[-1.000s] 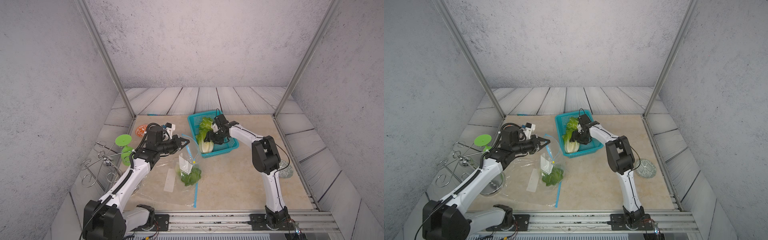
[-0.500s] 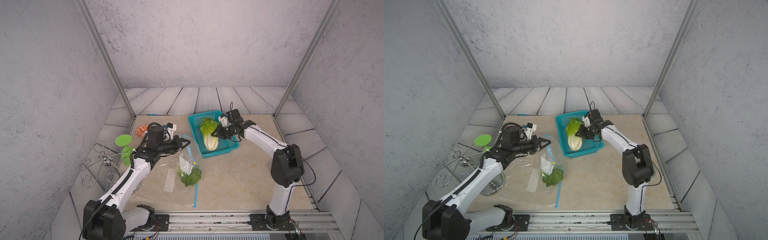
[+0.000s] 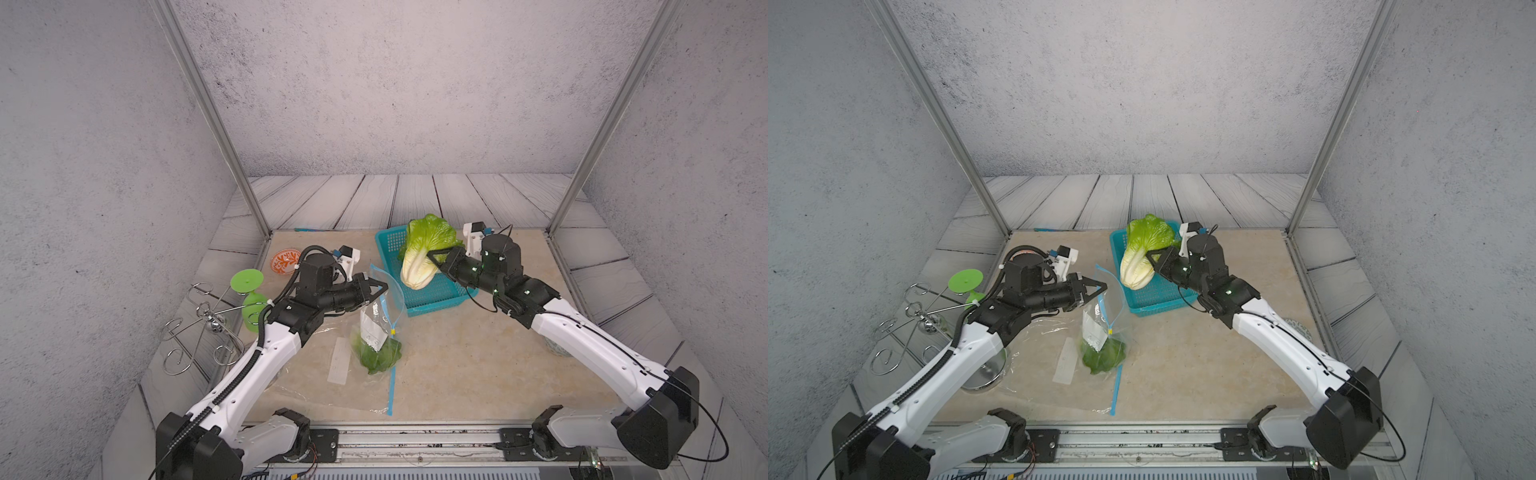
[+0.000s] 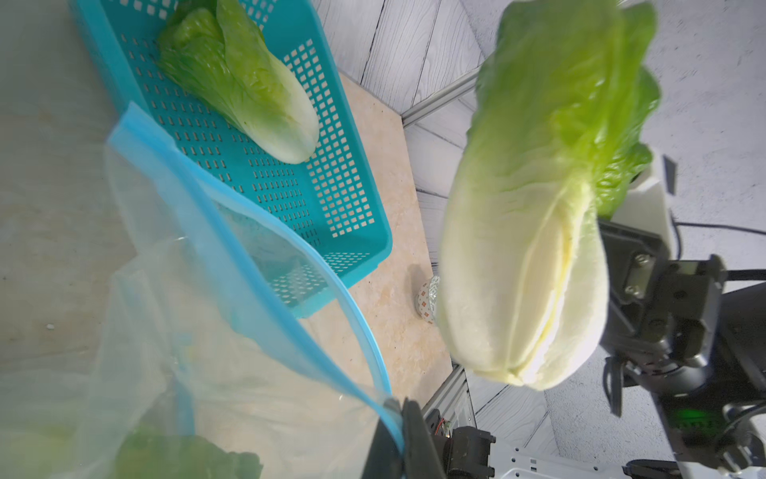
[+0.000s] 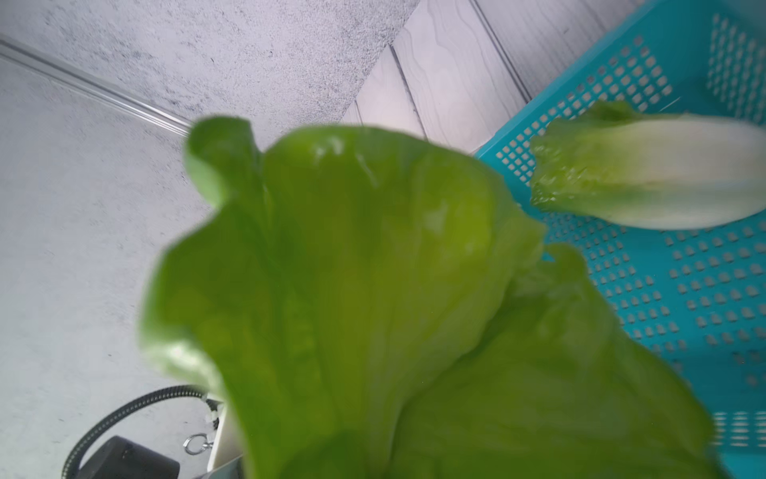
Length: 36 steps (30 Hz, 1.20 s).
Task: Put the chinese cabbages into a zipper bag and zip it
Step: Place the Chinese cabbage in the zipper food storage bag.
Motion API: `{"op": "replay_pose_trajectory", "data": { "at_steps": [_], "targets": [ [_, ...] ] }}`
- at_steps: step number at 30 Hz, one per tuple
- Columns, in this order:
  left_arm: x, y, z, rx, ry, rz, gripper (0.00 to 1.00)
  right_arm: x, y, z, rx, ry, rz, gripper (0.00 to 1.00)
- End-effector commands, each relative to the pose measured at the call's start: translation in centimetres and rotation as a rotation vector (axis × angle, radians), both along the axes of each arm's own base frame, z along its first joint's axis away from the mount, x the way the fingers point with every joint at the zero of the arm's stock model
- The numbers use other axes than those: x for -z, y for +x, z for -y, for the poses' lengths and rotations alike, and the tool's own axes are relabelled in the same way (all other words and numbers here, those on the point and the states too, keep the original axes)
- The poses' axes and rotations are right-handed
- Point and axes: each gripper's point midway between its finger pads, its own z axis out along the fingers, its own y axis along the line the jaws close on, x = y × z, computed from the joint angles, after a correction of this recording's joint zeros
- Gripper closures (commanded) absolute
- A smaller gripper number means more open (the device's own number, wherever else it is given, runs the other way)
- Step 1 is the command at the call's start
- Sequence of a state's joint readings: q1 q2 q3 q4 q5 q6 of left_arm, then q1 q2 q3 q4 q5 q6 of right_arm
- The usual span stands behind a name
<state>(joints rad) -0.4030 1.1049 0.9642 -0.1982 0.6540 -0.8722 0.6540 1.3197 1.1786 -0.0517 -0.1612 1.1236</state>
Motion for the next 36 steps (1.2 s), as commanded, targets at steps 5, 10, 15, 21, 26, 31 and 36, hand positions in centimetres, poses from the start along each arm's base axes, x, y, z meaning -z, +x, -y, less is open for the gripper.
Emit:
{"op": "replay_pose_trajectory", "data": {
  "at_steps": [5, 10, 15, 21, 26, 31, 36],
  "targets": [
    [-2.7, -0.7, -0.3, -0.02, -0.025, 0.056, 1.0, 2.5, -0.5, -3.5, 0.053, 0.143, -0.148, 0.82],
    [-2.1, -0.7, 0.1, -0.011, -0.017, 0.042, 1.0, 4.4, -1.0, 0.3, 0.177, -0.13, -0.128, 0.81],
    [-1.9, -0.5, 0.7, 0.003, -0.008, 0.045, 1.0, 0.7, -1.9, 0.9, 0.153, -0.093, -0.02, 0.82],
    [-2.4, -0.2, -0.5, -0.071, 0.009, 0.089, 1.0, -5.9, -3.0, -0.1, 0.083, 0.157, 0.104, 0.86],
    [-2.7, -0.1, -0.6, -0.086, 0.0, 0.092, 1.0, -2.2, -3.1, -3.9, 0.004, 0.245, -0.033, 0.88],
    [-3.3, -0.2, -0.9, -0.104, -0.009, 0.105, 1.0, 3.9, -3.2, -6.5, 0.0, 0.214, -0.154, 0.91],
    [-3.6, 0.1, -1.0, -0.106, 0.019, 0.127, 1.0, 10.5, -3.9, -6.1, 0.048, 0.125, -0.275, 0.92]
  ]
}}
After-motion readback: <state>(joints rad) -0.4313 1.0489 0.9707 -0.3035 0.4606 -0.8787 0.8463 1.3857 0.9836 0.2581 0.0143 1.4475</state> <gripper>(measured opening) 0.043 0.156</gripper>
